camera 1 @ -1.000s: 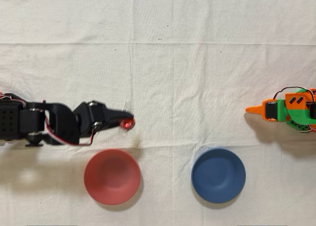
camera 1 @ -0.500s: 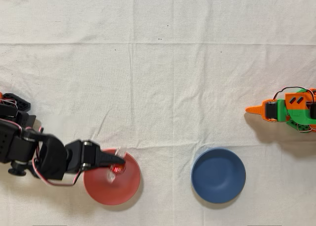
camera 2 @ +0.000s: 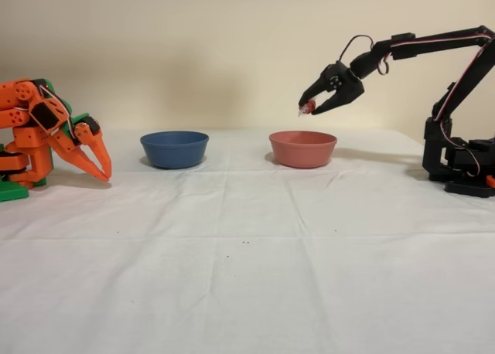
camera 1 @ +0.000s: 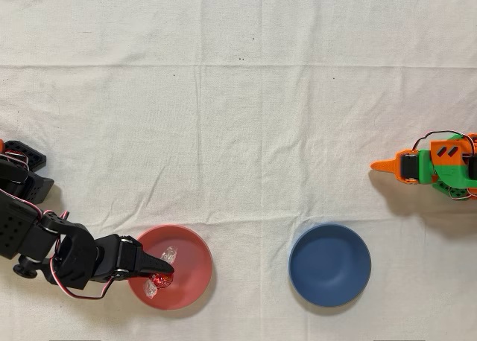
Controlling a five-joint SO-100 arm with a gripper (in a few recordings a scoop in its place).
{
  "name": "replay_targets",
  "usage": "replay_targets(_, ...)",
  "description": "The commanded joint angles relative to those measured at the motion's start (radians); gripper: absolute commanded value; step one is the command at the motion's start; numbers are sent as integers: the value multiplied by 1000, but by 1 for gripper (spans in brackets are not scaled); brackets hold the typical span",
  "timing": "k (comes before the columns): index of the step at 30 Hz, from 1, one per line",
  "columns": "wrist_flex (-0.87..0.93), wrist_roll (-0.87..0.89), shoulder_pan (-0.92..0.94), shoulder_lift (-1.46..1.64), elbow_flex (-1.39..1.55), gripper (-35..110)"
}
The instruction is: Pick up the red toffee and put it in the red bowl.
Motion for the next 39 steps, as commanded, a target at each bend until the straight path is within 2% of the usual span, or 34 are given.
replay_targets(1, -40, -21, 6, 12, 14, 13)
replay_targets(13, -137, -5, -5, -91, 31, 13)
replay_targets(29, -166, 26, -17, -127, 17, 14)
replay_targets(39, -152, 71, -11, -127, -14, 34)
